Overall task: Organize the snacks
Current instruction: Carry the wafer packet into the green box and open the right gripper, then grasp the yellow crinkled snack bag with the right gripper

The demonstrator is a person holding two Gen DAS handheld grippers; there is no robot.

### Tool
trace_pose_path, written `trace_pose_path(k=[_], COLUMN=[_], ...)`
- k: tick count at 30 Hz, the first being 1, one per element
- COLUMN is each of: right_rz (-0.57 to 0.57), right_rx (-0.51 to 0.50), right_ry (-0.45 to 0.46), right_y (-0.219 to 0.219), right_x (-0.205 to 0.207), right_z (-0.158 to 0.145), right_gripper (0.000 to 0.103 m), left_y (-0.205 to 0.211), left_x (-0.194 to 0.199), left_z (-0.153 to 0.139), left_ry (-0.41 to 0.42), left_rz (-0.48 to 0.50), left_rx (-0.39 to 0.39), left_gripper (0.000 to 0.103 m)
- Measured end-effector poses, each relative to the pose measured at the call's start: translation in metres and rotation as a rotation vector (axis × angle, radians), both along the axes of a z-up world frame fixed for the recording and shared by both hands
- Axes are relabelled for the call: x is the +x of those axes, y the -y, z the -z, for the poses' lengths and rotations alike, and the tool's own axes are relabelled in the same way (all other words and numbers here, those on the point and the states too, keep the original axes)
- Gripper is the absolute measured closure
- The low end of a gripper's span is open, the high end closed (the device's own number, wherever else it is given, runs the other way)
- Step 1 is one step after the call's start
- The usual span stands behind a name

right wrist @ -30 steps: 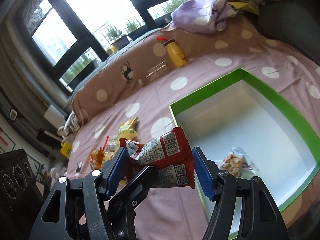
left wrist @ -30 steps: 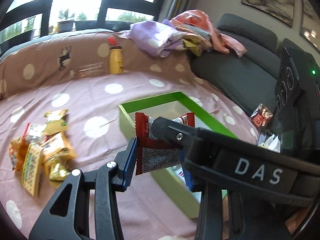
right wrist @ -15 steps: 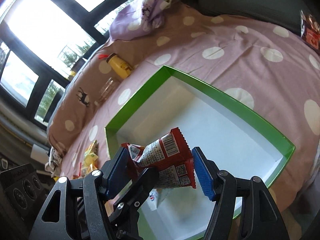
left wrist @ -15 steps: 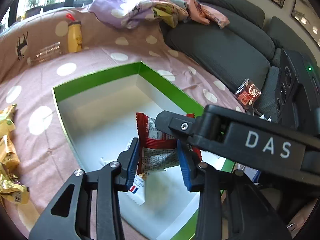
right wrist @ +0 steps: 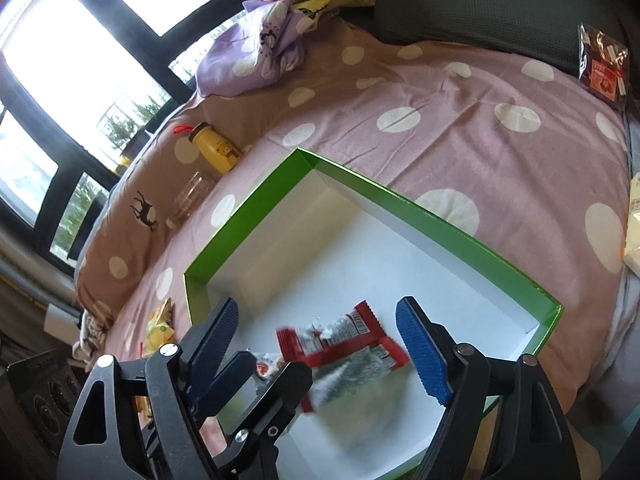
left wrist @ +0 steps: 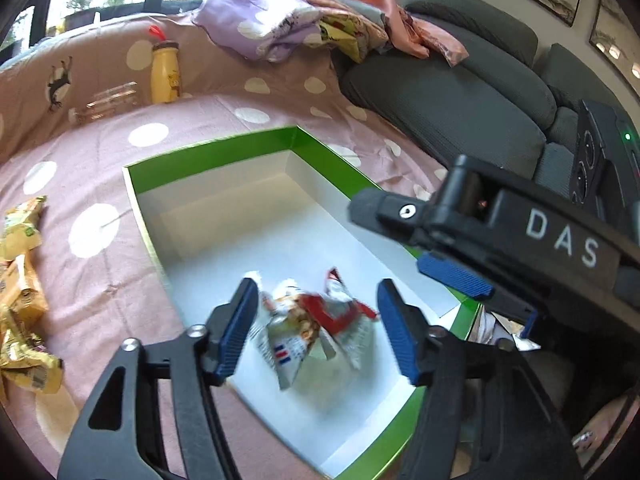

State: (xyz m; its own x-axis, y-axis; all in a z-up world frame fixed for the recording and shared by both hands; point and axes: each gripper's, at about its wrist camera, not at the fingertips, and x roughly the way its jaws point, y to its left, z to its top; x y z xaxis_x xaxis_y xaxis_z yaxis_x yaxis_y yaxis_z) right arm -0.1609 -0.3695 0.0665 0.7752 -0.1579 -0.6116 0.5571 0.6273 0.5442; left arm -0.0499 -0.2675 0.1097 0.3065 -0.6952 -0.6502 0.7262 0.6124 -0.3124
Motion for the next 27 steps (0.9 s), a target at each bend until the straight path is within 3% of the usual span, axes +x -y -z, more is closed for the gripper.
trace_pose_path(k=[9,15,21,27], right_rz=[-0.060,-0.137,-0.243,-0.422], right_rx=[-0.128,-0.243,-0.342,-0.338], right_ry=[0.074,0.045,0.012,-0.014], right_y=[-0.037,-0.079,-0.129,-0.174], right_x=[0.004,0.025,0.052,0.086], right_z=[-0.031,-0.042,-0.043,-0.026], right_gripper=[0.017,0.013,0.013,0.013], left_y=[-0.098,-0.176,-0.242,-0.285], left_x=[0.004,0.012,0.014,0.028], left_z=[-0.025,-0.028,-0.009,0.027], left_ry=[0.077,0.073,0.075,-0.027], left_rz=[-0.235,-0.425,-0.600,-0.710], left_rx=[-0.010,0.016,0.097,0.133], left_gripper=[0.014,0.009,0.007,0.008])
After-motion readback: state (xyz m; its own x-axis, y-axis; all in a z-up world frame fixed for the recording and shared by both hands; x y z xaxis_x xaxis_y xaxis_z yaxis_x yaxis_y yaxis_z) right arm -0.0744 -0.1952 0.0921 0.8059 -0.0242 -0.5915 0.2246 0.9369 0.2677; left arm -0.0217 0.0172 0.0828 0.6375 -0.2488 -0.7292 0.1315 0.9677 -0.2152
